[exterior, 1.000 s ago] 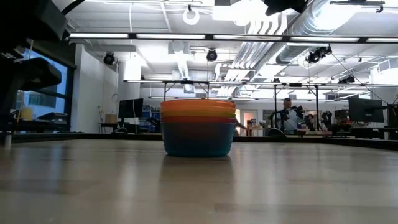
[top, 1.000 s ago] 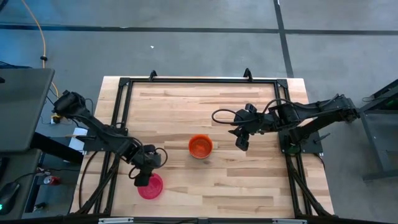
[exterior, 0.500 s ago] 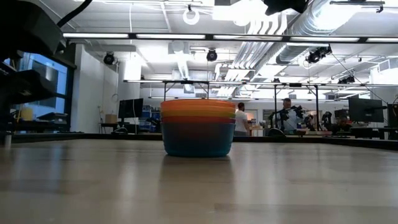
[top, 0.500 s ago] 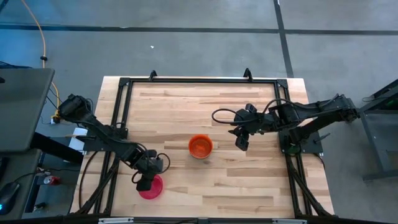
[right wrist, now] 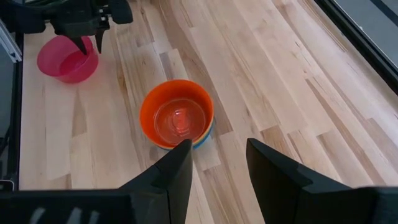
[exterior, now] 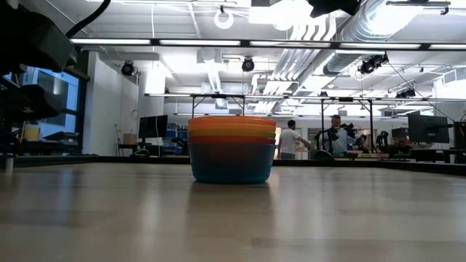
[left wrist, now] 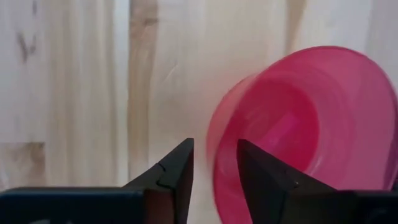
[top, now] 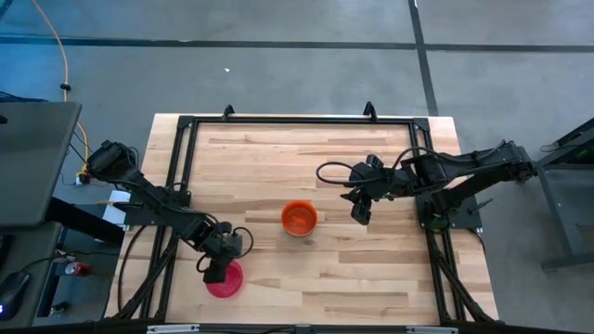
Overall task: Nest bowls inside each other
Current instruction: Stack the pink bowl on the orange bowl
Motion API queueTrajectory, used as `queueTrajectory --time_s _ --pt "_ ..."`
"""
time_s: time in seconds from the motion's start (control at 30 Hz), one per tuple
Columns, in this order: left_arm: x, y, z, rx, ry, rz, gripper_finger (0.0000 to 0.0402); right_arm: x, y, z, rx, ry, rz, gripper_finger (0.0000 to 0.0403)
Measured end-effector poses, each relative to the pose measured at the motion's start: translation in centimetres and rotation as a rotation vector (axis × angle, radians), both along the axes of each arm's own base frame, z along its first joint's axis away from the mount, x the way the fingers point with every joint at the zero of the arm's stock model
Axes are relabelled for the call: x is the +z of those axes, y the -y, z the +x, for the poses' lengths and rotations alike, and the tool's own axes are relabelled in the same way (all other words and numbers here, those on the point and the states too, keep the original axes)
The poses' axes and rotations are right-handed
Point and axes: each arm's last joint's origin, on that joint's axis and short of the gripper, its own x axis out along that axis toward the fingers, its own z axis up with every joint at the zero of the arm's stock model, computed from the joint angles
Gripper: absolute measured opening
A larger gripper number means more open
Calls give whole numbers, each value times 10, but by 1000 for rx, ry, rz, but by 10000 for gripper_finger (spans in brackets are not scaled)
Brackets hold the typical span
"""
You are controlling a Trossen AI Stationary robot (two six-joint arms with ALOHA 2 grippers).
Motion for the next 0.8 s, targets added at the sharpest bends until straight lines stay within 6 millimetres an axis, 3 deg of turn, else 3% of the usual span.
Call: queueTrajectory --time_s 0.33,0.53,0.8 --pt "0 -14 6 59 -13 9 9 0 0 0 0 0 0 144" --pt "9 -26 19 93 29 4 8 0 0 0 0 0 0 144" --pt "33 -58 45 190 92 -46 3 0 0 0 2 0 -2 144"
